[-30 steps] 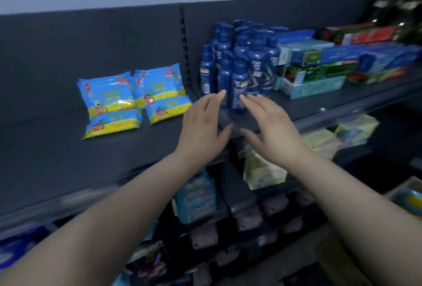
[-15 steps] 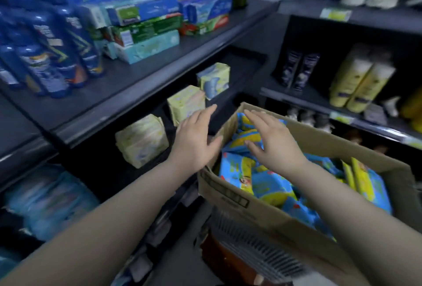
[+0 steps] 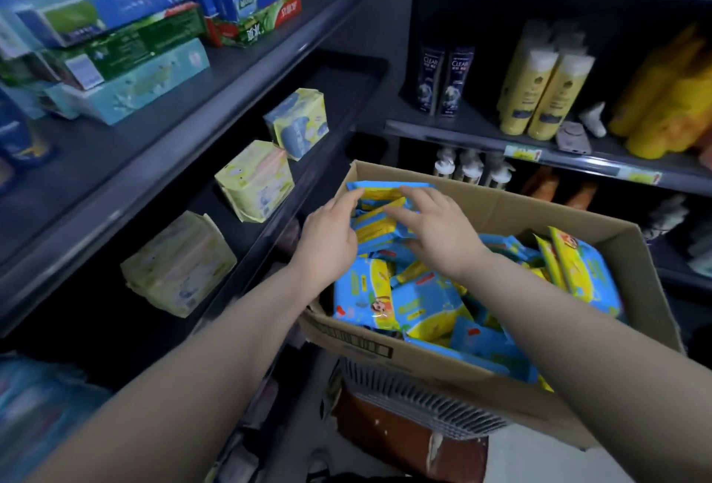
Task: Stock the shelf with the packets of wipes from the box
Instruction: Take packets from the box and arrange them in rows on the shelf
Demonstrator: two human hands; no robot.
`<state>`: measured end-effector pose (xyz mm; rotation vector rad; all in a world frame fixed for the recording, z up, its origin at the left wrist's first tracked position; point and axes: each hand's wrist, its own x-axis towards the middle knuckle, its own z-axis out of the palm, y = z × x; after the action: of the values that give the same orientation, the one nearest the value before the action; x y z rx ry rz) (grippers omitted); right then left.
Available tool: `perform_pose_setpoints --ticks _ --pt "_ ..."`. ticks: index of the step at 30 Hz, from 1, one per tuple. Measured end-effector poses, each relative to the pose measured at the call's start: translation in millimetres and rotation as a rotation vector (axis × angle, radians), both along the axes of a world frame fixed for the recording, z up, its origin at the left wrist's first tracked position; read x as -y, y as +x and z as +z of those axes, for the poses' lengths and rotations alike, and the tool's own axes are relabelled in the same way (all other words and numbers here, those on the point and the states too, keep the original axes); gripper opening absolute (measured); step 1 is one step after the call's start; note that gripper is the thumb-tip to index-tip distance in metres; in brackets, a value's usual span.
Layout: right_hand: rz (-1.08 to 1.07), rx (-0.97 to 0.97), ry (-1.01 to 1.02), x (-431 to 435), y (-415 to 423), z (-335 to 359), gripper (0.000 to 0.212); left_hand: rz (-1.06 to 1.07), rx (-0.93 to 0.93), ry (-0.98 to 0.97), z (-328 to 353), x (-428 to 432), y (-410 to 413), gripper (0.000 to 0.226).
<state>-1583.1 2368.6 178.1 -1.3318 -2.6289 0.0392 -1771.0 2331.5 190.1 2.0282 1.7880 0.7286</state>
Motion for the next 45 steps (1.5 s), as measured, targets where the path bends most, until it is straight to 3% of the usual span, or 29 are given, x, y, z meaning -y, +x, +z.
perform_pose_setpoints --ticks 2,3,6,10,13,15,17,19,23,26,30,34,41,45 --pt "0.057 -0.023 0.1 -4.9 -4.3 0.0 0.035 0.003 0.08 -0.036 1.3 -2.2 -4.7 0.058" --pt "0.073 -0.048 0.134 -7.3 -3.5 2.2 0.035 0.003 0.115 -0.055 2.0 -4.1 -7.9 0.056" --pt "0.05 -0.17 0.078 -13.7 6.1 13.2 0.025 -0.03 0.182 -0.101 6.2 -11.3 -16.6 0.044" --pt "-0.108 -0.485 -0.152 -12.1 19.1 24.5 0.029 -0.112 0.184 -0.126 15.0 -21.4 -20.0 0.035" --pt "-0.212 -0.713 -0.419 -5.5 23.5 23.6 0.019 -0.168 0.186 -0.137 21.7 -30.1 -17.5 0.032" --pt "-0.283 -0.788 -0.546 -2.3 26.5 17.8 0.037 -0.189 0.109 -0.186 25.7 -33.8 -15.1 0.017" --pt "-0.303 -0.836 -0.611 1.7 28.7 10.1 0.03 -0.226 -0.009 -0.247 25.7 -34.8 -11.3 0.009" --pt "-0.305 -0.827 -0.587 7.0 30.2 4.3 0.019 -0.24 -0.068 -0.257 22.6 -33.7 -7.7 0.008" --pt "-0.356 -0.667 -0.488 19.0 35.0 5.6 0.069 -0.147 0.024 -0.185 22.3 -34.6 -10.0 0.008" --pt "-0.322 -0.578 -0.474 27.1 37.8 5.2 0.078 -0.1 0.073 -0.161 26.6 -35.8 -16.2 0.008" --pt "-0.279 -0.46 -0.542 33.0 39.5 2.6 0.066 -0.041 0.118 -0.143 31.2 -35.3 -23.7 0.005" --pt "-0.169 -0.346 -0.552 37.1 38.9 1.4 0.019 -0.001 0.148 -0.119 38.4 -29.0 -30.2 0.008" --pt "-0.15 -0.583 -0.482 24.8 38.3 50.0 0.004 0.137 0.129 0.012 68.5 -2.7 -57.4 0.02" --pt "-0.033 -0.606 -0.44 13.6 23.7 74.8 0.01 0.253 0.107 0.077 92.8 27.8 -80.1 0.023"
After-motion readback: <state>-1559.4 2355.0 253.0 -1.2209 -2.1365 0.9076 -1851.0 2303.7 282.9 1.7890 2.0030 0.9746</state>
